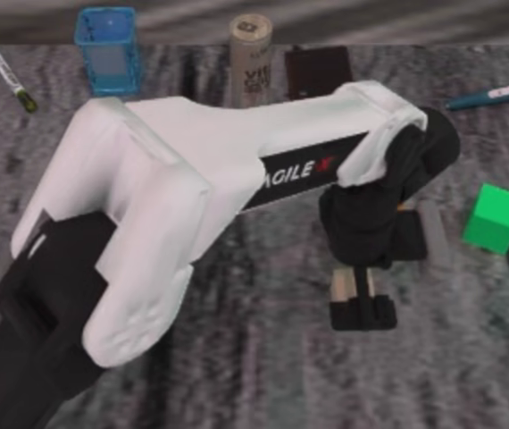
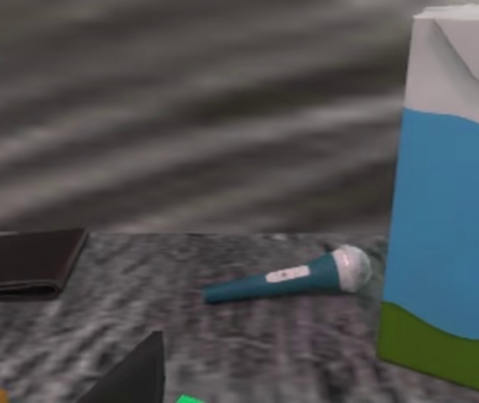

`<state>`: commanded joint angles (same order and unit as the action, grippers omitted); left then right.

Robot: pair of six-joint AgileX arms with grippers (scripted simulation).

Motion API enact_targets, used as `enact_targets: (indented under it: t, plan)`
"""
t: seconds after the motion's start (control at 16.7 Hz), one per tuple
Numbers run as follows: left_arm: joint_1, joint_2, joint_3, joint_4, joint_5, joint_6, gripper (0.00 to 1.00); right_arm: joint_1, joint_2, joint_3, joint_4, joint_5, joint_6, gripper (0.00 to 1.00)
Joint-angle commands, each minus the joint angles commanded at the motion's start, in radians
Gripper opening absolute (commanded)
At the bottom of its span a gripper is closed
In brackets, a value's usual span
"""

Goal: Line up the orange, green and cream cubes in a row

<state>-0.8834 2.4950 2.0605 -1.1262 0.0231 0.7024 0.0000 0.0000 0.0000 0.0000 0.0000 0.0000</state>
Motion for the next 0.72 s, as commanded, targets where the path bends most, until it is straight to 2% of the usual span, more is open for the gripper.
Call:
enact_targets:
  t: [0.3,0.72]
  plan:
    - [0.001,-0.001,0.017,-0.017,0.0,0.003,1.0,0.0,0.0,0.0,0.0,0.0,0.0,1.0]
    - [0.023,-0.03,0.216,-0.247,0.0,0.001,1.0,0.0,0.0,0.0,0.0,0.0,0.0,1.0]
